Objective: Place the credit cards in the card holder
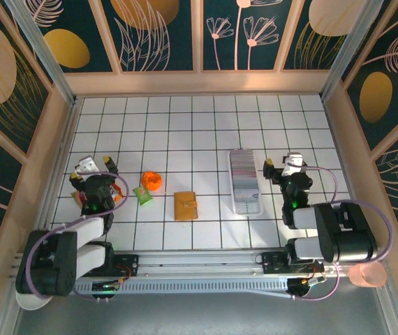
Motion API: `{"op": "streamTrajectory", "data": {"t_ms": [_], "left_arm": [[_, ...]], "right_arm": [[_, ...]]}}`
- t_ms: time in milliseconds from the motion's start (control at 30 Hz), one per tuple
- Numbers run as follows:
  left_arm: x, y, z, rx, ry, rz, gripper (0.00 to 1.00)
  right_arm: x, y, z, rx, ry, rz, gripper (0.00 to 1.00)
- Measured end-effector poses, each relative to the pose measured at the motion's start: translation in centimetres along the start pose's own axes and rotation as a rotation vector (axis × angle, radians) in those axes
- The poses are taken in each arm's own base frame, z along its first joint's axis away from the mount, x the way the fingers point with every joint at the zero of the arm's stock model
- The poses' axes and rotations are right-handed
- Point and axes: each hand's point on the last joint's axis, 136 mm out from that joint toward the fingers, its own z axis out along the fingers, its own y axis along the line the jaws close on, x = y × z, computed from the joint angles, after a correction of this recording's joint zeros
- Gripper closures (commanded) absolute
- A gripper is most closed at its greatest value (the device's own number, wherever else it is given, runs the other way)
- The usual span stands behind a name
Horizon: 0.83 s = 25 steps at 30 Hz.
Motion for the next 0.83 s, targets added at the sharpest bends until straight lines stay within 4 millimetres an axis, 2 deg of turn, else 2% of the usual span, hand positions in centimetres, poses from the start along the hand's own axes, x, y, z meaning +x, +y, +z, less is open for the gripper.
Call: {"op": "streamTrajectory", "data": {"t_ms": [100, 233, 333, 500, 833], "left_arm": [[0.5, -1.5, 0.5, 0.075, 0.001, 0.029, 0.01], [0.5, -2.9, 1.2, 0.144, -0.039, 0.040, 0.01], [2.1, -3.4, 1.9, 0.158, 0.000, 0.067, 0.01], [0.1, -3.9, 3.1, 0.145, -0.049, 0.045, 0.01], [0.0, -3.9, 3.1, 0.140, -0.052, 0.043, 0.01]], "right_arm": [[0.2, -0.8, 0.6, 0.013, -0.014, 0.020, 0.07], [0.6, -2.4, 1.7, 0.061, -0.010, 0.060, 0.01], [-0.7, -3.2, 2.5, 0.072, -0.041, 0.095, 0.01], [-1.1, -3.3, 2.7, 0.077, -0.053, 0.108, 0.01], [-1.0, -3.2, 2.7, 0.067, -0.050, 0.110, 0.01]]}}
